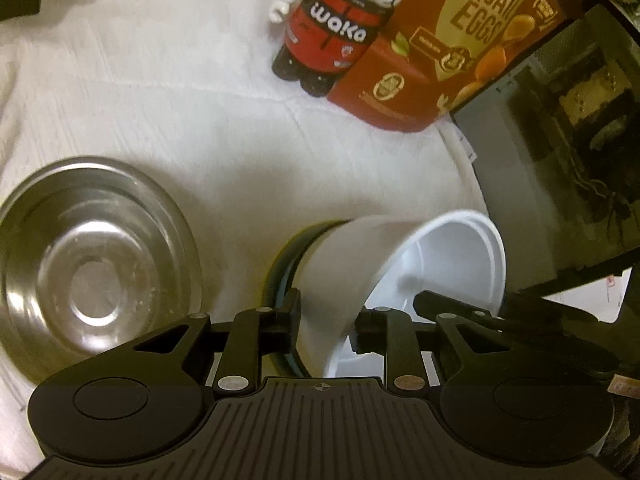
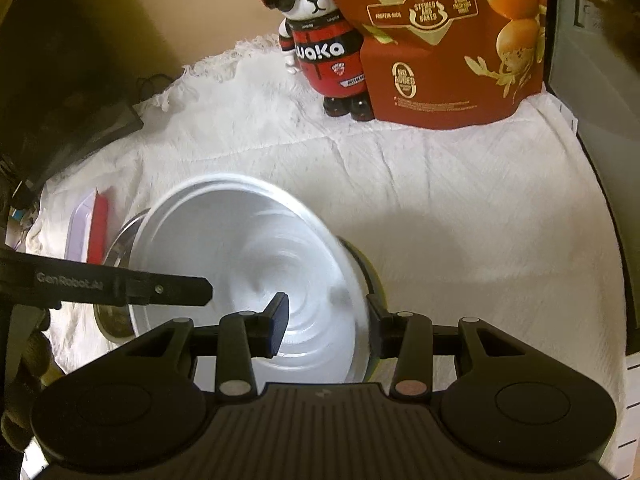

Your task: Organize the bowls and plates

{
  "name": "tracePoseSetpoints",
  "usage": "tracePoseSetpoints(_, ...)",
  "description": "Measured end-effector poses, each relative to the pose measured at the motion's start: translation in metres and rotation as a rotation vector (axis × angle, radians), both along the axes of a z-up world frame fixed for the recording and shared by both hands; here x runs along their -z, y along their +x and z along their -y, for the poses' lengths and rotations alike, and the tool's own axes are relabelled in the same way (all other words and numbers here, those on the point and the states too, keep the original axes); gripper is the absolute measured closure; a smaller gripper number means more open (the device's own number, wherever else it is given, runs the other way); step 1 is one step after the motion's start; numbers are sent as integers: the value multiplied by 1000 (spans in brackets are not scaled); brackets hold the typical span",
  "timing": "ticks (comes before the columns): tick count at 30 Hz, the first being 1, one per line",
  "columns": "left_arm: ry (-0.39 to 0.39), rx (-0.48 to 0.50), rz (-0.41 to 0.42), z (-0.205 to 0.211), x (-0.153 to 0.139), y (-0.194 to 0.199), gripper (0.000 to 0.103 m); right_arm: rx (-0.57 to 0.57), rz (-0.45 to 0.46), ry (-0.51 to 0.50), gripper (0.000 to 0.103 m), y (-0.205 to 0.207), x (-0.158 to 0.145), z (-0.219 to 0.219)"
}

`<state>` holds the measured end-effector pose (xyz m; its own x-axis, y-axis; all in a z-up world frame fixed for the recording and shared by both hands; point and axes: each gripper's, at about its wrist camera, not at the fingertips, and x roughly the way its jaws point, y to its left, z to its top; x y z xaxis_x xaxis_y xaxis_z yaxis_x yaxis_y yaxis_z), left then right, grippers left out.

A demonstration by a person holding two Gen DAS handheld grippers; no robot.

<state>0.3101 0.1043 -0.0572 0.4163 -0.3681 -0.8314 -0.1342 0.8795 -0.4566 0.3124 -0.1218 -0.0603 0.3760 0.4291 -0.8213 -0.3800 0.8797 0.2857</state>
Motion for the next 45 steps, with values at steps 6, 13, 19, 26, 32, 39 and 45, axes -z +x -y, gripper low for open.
tracePoseSetpoints(6, -62, 41, 4, 4, -4, 22, 76, 15, 14, 12, 61, 8, -4, 1)
tracePoseSetpoints(13, -2, 25, -12, 4, 0, 32, 74, 53, -2, -6, 61, 21, 3, 6)
tracePoseSetpoints(19, -103, 41, 20, -1, -4, 35, 73, 56, -10, 1, 61, 23, 5, 7)
tracePoseSetpoints(26, 56, 118, 32, 12, -1, 46, 74, 64, 20, -33, 61, 28, 7, 2)
tracePoseSetpoints(32, 38, 110, 19, 9, -3, 35, 74, 64, -8, -28, 62, 23, 12, 7)
tracePoseSetpoints(39, 10, 74, -8, 0, -8, 11, 76, 11, -12, 12, 72, 3, 1, 13)
tracePoseSetpoints(45, 22, 52, -4, 0, -3, 11, 75, 22, 2, -5, 76, 12, 2, 8)
